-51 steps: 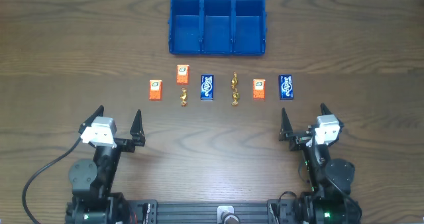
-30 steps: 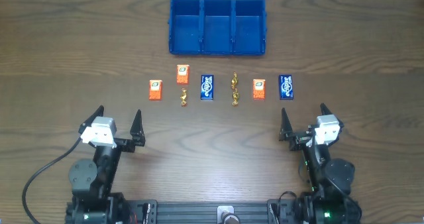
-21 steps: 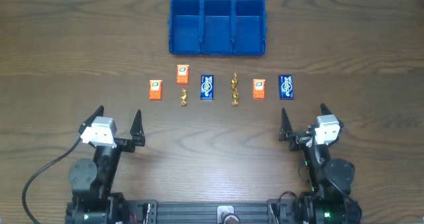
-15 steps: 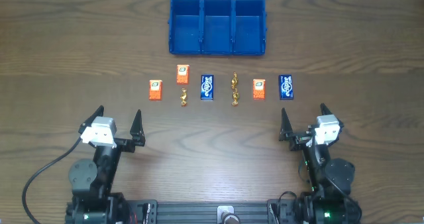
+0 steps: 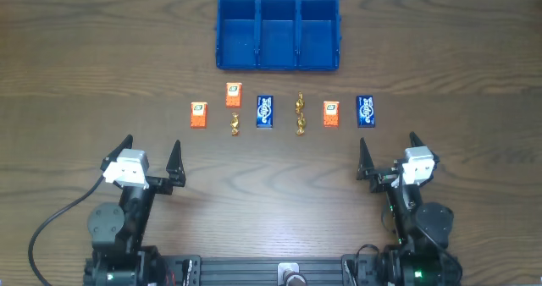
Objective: Sort Candies Into Trays
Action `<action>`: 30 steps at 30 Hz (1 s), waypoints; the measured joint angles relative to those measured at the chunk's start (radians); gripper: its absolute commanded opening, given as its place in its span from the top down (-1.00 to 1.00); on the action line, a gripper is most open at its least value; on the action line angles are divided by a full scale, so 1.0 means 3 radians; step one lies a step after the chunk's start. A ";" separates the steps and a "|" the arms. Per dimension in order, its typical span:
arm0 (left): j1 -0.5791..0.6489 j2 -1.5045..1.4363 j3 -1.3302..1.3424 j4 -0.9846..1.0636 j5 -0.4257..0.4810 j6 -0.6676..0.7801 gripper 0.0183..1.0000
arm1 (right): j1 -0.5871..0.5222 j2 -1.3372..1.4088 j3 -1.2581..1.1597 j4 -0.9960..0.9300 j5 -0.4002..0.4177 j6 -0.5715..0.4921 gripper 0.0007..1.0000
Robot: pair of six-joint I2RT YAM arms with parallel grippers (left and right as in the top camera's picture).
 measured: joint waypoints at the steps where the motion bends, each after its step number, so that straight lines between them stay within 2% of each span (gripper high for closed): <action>1: 0.0000 0.0001 0.0000 0.0000 0.0000 0.0000 -1.00 | 0.0000 0.0000 0.0000 0.0000 0.0000 0.0000 -1.00; 7: 0.0000 0.0000 0.0000 0.0001 -0.0169 0.0100 -1.00 | 0.0000 0.0000 0.0000 0.0000 0.0000 0.0000 -1.00; 14: 0.0000 0.0000 0.0003 -0.0022 -0.0179 0.0070 -1.00 | 0.0000 0.0000 0.0000 0.0000 0.0000 0.0000 -1.00; 20: 0.0000 0.0048 0.0360 -0.0795 -0.0291 -0.0053 -1.00 | 0.0000 0.0000 0.0000 0.0000 0.0005 0.0000 -1.00; 24: 0.0000 0.0622 0.0905 -0.0858 -0.0331 -0.0093 -1.00 | 0.0000 0.0000 -0.0001 0.0001 0.0010 0.0000 -1.00; 30: -0.0001 0.2173 0.2032 -0.1019 -0.0332 -0.0104 -1.00 | 0.0000 0.0000 -0.0003 0.0001 0.0010 0.0000 -1.00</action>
